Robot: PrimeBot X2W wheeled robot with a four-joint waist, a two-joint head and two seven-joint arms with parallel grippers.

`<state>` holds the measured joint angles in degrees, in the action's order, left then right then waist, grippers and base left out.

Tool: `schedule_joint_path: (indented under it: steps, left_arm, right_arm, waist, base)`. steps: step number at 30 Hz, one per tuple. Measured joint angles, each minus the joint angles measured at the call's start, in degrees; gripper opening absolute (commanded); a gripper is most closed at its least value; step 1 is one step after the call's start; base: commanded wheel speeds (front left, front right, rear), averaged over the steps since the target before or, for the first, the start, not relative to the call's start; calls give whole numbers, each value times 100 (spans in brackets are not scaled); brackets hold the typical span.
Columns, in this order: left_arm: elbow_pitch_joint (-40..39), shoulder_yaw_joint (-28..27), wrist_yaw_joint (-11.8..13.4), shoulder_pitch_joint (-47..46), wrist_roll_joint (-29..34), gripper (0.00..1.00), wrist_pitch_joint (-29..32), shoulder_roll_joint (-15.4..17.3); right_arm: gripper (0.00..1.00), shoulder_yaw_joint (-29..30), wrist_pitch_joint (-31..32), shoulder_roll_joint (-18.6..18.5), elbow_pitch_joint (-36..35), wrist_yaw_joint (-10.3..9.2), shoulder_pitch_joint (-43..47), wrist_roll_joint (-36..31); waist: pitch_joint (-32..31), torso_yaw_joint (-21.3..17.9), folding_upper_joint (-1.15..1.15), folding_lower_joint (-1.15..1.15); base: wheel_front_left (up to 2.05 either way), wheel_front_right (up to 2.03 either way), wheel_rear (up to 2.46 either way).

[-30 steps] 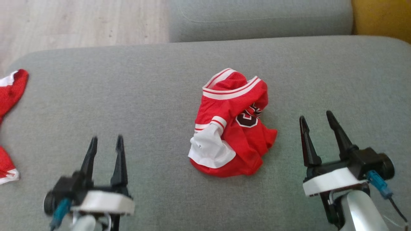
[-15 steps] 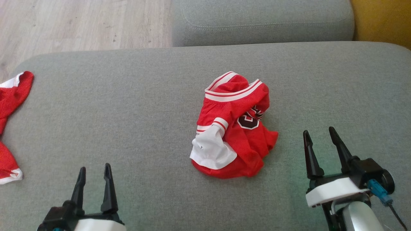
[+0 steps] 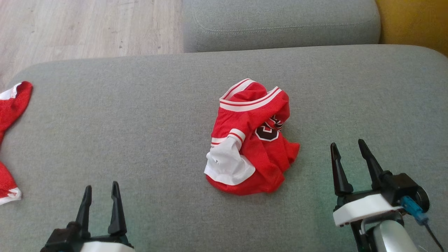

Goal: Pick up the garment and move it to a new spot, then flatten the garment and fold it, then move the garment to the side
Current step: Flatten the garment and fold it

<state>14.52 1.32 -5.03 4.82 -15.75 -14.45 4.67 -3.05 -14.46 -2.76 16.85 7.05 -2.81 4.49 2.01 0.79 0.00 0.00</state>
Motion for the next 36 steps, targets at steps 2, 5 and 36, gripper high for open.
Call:
schedule_joint_path:
  steps: [2, 5, 36]
  left_arm:
    - [13, -49, -9, 0, 46, 100, 0, -22]
    - [36, -127, -49, 0, 78, 100, 0, -49]
    - [1726, 2170, -255, -2899, -1928, 100, 787, -7]
  right_arm:
    - [100, -2, 0, 0, 0, 0, 0, 7]
    - [100, -4, 0, 0, 0, 0, 0, 12]
    - [100, -568, 0, 0, -211, 0, -522, 108]
  waist:
    - [0, 0, 0, 0]
    - [2, -2, 0, 0]
    - [935, -994, 0, 1]
  base:
    - [0, 0, 0]
    - [0, 0, 0]
    - [0, 0, 0]
